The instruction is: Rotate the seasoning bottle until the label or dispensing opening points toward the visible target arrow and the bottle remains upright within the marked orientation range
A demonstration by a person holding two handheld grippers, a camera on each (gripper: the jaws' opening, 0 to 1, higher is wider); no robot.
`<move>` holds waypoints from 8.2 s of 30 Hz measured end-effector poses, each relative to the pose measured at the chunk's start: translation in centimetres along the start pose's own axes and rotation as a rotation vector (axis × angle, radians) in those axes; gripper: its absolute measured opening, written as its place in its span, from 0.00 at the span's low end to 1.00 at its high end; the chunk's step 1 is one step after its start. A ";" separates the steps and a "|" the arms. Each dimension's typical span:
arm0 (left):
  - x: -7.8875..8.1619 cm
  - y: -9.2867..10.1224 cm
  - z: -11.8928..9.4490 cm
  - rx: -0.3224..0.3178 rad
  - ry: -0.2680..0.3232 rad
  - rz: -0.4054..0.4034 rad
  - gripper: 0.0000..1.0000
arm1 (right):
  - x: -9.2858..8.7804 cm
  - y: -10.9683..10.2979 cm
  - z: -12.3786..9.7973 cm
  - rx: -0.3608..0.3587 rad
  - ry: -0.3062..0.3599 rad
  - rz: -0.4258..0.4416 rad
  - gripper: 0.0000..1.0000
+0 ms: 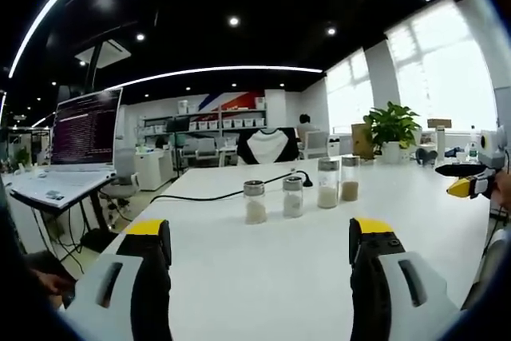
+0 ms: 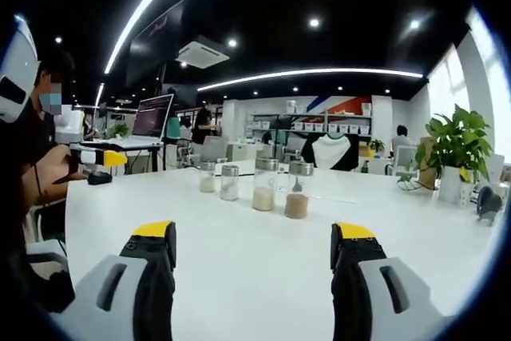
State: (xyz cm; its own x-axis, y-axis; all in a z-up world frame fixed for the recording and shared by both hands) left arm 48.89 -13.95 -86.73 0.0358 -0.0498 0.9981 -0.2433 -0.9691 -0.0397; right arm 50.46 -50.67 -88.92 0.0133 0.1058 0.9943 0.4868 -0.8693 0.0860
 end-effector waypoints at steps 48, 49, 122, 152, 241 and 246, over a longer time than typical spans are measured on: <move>3.7 -1.4 9.4 -0.231 0.031 0.178 0.95 | 0.2 -0.6 -0.4 0.004 -0.012 0.006 0.79; 3.8 -1.5 9.6 -0.231 0.025 0.180 0.95 | 0.2 -0.6 -0.4 0.003 -0.015 0.008 0.78; -3.4 -3.4 24.3 -0.073 -0.089 0.046 0.68 | 1.4 -1.3 -0.3 -0.024 -0.010 0.018 0.82; -3.7 -4.0 24.7 -0.059 -0.043 0.022 0.49 | 1.5 -2.1 -0.4 -0.005 -0.002 0.075 0.82; -4.1 -4.6 25.1 -0.100 -0.011 0.032 0.36 | -0.1 -1.8 -0.5 0.187 -0.066 0.004 0.99; -4.1 -4.6 25.1 -0.107 -0.013 0.030 0.36 | -0.3 -1.9 -0.5 0.188 -0.074 0.007 0.99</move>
State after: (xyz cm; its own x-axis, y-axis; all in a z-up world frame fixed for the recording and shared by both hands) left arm 74.13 -15.39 -91.79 0.0397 -0.0824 0.9958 -0.3462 -0.9360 -0.0637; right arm 49.06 -49.34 -89.38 0.0776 0.1412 0.9869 0.6410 -0.7653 0.0590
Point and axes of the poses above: the point that each gripper's makers call its tool centre point, and the gripper's own axes: z roughly forward along the fingers, y roughly to its right, x roughly out of its top, the point moved 4 cm from there along -z, roughly backward along the fingers, and after that the axes turned 7 degrees about -x, right-handed, at the moved point
